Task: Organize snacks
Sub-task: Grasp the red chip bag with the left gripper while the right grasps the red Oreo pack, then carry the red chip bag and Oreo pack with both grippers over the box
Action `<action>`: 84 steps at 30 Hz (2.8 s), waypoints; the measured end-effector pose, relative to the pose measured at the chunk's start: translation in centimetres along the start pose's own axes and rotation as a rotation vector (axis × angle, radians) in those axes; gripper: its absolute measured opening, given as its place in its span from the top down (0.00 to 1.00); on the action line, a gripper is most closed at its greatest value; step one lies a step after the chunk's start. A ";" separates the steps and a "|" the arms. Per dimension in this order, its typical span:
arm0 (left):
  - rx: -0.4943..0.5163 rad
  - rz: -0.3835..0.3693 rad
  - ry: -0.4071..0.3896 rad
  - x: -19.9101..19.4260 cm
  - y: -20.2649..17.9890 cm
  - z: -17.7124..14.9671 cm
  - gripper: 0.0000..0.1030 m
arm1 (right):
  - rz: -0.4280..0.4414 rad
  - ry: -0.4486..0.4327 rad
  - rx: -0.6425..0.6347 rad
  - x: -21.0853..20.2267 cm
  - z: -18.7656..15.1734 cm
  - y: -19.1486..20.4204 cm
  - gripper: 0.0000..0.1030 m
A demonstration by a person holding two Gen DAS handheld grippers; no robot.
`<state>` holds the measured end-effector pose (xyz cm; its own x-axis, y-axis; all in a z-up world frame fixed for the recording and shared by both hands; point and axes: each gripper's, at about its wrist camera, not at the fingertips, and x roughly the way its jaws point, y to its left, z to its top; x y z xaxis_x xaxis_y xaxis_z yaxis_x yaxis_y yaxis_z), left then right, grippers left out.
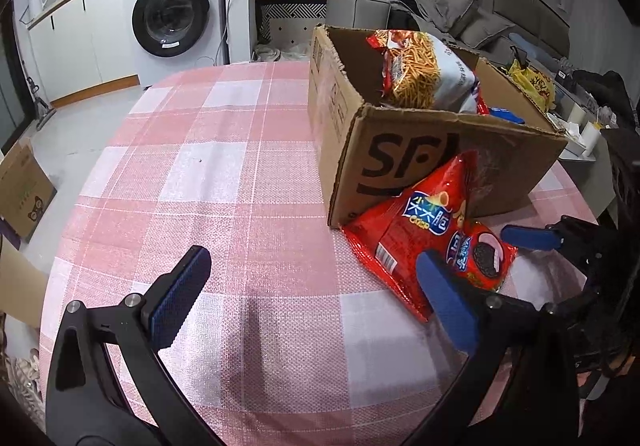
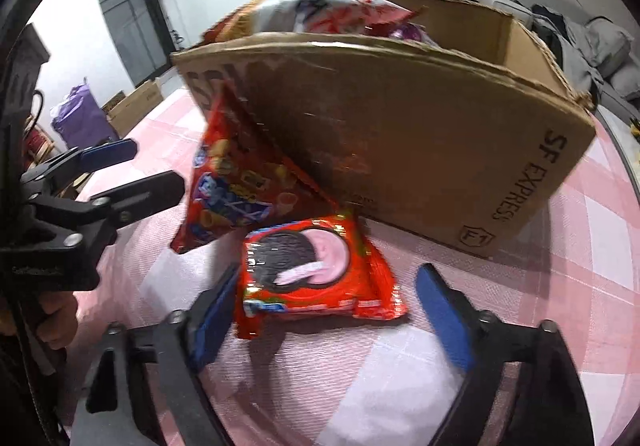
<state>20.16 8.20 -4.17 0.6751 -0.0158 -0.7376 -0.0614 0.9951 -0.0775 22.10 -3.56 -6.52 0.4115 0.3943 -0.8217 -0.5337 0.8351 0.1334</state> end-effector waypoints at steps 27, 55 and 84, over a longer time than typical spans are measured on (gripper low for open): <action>0.081 -0.068 0.087 1.1 -5.0 -0.1 0.01 | -0.002 -0.072 0.106 -4.5 -1.3 -2.5 0.51; 0.016 -0.153 0.050 0.9 -5.5 -0.2 0.47 | -0.001 -0.113 0.128 -7.3 -1.9 -4.2 0.51; 0.026 -0.138 -0.178 -14.5 -3.1 3.8 0.47 | 0.037 -0.296 0.115 -13.6 -0.6 -2.2 0.51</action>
<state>13.33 5.76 9.31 0.7950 -0.1373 -0.5909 0.0586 0.9869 -0.1505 17.20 -11.01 4.03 0.5997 0.5053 -0.6206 -0.4718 0.8496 0.2358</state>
